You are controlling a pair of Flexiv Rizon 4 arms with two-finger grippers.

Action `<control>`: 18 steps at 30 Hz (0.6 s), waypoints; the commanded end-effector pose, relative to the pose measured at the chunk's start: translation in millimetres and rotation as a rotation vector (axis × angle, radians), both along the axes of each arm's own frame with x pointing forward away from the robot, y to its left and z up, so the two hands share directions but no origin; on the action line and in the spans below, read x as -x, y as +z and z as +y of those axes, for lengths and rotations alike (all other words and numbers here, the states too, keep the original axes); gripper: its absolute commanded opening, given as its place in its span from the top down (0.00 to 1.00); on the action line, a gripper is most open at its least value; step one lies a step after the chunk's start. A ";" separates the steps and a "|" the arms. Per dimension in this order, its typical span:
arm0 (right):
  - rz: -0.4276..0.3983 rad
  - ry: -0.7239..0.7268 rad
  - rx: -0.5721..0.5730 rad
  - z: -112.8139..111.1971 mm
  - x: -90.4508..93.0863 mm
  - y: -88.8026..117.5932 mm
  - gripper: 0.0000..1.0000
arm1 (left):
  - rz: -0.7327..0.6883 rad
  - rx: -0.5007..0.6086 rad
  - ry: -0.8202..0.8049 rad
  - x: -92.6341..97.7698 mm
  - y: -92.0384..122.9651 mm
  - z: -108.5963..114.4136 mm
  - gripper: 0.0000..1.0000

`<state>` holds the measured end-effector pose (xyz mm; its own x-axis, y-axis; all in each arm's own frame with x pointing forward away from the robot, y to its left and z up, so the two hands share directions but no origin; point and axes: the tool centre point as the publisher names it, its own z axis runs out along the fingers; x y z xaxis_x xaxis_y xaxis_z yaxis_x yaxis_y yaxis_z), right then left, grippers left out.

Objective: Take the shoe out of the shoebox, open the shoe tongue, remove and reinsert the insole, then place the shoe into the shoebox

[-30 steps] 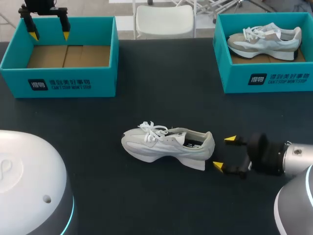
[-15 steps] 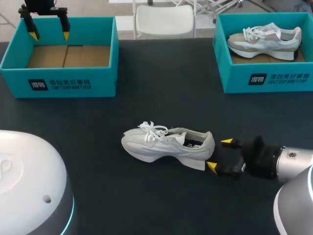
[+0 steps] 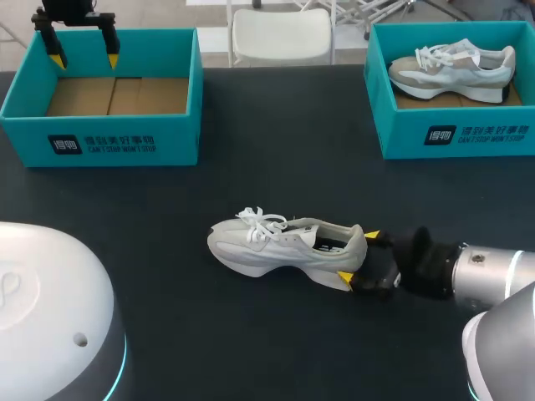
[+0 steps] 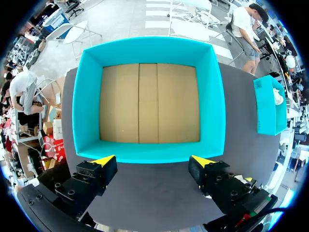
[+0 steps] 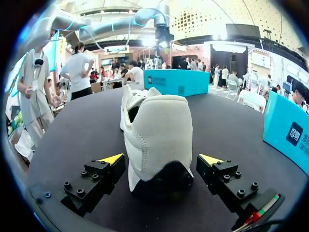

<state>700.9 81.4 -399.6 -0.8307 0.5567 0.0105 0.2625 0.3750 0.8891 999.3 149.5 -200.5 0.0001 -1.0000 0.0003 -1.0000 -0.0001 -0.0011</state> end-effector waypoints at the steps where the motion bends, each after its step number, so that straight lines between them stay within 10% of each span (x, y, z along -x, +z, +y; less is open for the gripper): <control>1: 0.025 0.014 0.016 14.5 -8.1 -3.2 0.00 | 0.000 0.000 0.000 -0.1 0.2 0.2 0.00; 16: 0.048 0.068 0.014 41.5 -17.5 -25.7 0.00 | 0.000 0.000 0.000 -0.1 0.2 0.2 0.00; 18: 0.047 0.069 0.017 42.6 -17.1 -26.5 0.65 | 0.000 0.000 0.000 -0.1 0.2 0.2 0.00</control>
<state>714.2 114.0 -424.0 -0.8684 0.4939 0.0428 0.2619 0.3837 0.8855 999.3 149.5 -200.5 0.0001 -1.0000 0.0004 -1.0000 -0.0001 -0.0010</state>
